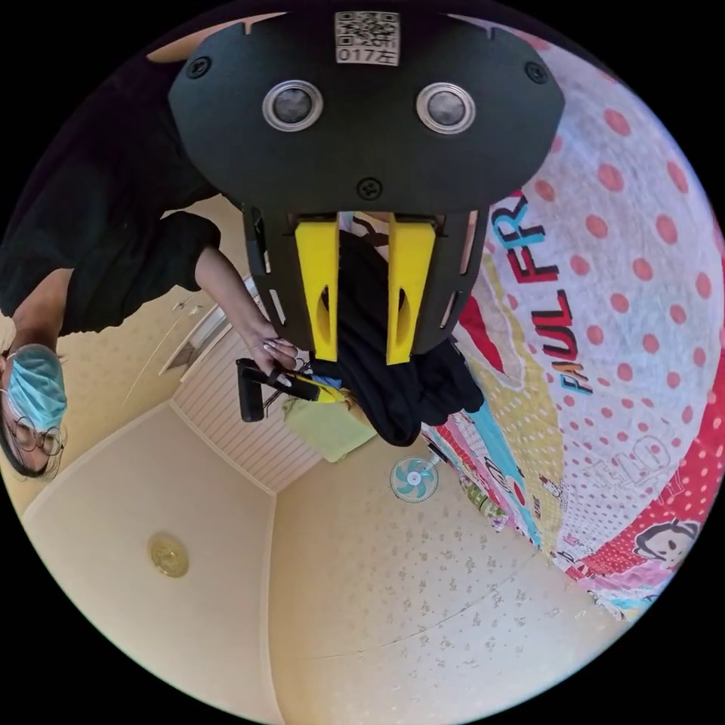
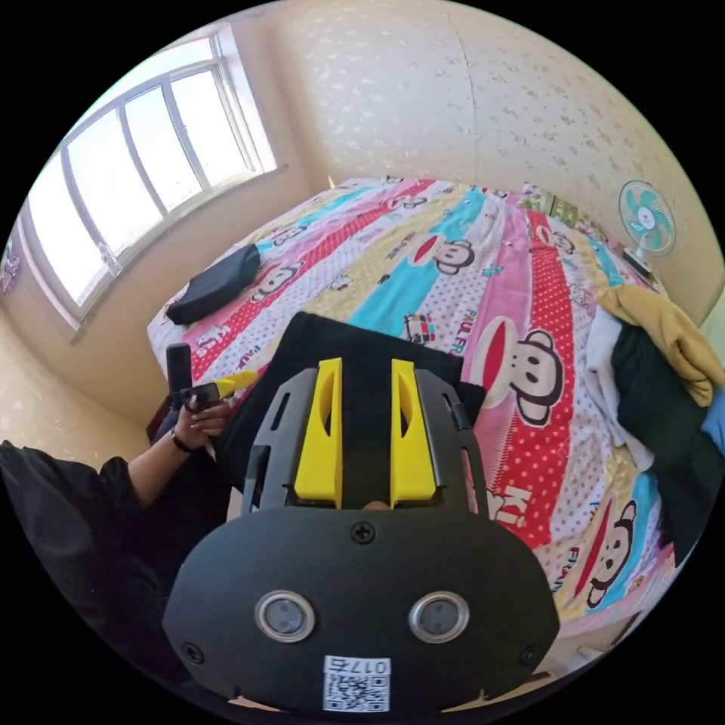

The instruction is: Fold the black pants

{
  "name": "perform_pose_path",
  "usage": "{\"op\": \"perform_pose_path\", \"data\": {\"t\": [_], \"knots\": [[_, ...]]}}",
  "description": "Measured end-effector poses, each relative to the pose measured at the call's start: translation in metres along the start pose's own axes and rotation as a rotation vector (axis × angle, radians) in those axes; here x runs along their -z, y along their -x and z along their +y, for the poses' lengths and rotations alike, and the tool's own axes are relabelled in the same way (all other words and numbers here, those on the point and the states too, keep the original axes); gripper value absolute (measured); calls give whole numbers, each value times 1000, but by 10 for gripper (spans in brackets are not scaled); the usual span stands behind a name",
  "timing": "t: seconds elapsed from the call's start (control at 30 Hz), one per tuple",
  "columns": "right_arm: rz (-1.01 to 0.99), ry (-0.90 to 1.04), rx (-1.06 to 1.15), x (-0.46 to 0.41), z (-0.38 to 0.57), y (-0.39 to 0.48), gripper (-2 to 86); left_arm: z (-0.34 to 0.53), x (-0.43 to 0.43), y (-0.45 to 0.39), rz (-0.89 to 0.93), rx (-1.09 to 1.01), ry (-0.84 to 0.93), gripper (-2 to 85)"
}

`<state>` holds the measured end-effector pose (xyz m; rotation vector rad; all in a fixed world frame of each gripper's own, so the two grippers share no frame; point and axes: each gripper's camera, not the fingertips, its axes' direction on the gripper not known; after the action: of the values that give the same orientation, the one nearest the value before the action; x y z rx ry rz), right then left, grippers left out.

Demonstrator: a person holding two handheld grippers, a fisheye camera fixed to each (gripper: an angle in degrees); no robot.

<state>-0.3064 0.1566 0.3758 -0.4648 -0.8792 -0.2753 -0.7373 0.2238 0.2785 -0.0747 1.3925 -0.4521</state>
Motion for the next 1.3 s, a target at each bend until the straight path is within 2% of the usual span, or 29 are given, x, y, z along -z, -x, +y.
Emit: {"op": "perform_pose_path", "data": {"t": [0.07, 0.13, 0.27, 0.33, 0.4, 0.47, 0.5, 0.53, 0.63, 0.77, 0.9, 0.97, 1.1, 1.3], "knots": [[-36, -64, -31, -14, 8, -11, 102, 4, -1, -16, -97, -3, -64, 101], [-103, -47, -85, -13, 5, -22, 100, 0, -8, -54, -180, -90, -99, 100], [13, -56, -21, -16, 11, 0, 96, -29, -76, -144, -252, -314, -67, 97], [29, -63, -16, -15, 15, 3, 96, -47, -122, -156, -298, -350, -28, 106], [-14, -74, -38, -12, 22, -6, 95, -60, -173, -145, -372, -362, 47, 111], [-61, -95, -60, -8, 31, -15, 94, -66, -244, -85, -619, -226, 269, 107], [-82, -113, -68, -4, 38, -19, 92, -63, -257, -66, -701, -186, 320, 98], [-92, -121, -74, -2, 41, -21, 91, -52, -267, -39, -816, -157, 328, 78], [-149, -192, -101, 20, 72, -28, 90, -39, -269, -29, -782, -184, 290, 48], [-282, -429, -291, 57, 168, -42, 115, -4, -305, -43, -960, -392, 320, 49], [-428, -638, -533, 67, 270, -50, 139, -1, -298, -26, -898, -321, 284, 47], [-442, -612, -582, 62, 297, -50, 161, -3, -286, -8, -818, -252, 257, 44], [-505, -636, -566, 57, 333, -52, 181, -2, -281, 6, -759, -208, 248, 37], [-666, -636, -505, 49, 316, -54, 184, 2, -283, 12, -766, -208, 251, 31]]}}
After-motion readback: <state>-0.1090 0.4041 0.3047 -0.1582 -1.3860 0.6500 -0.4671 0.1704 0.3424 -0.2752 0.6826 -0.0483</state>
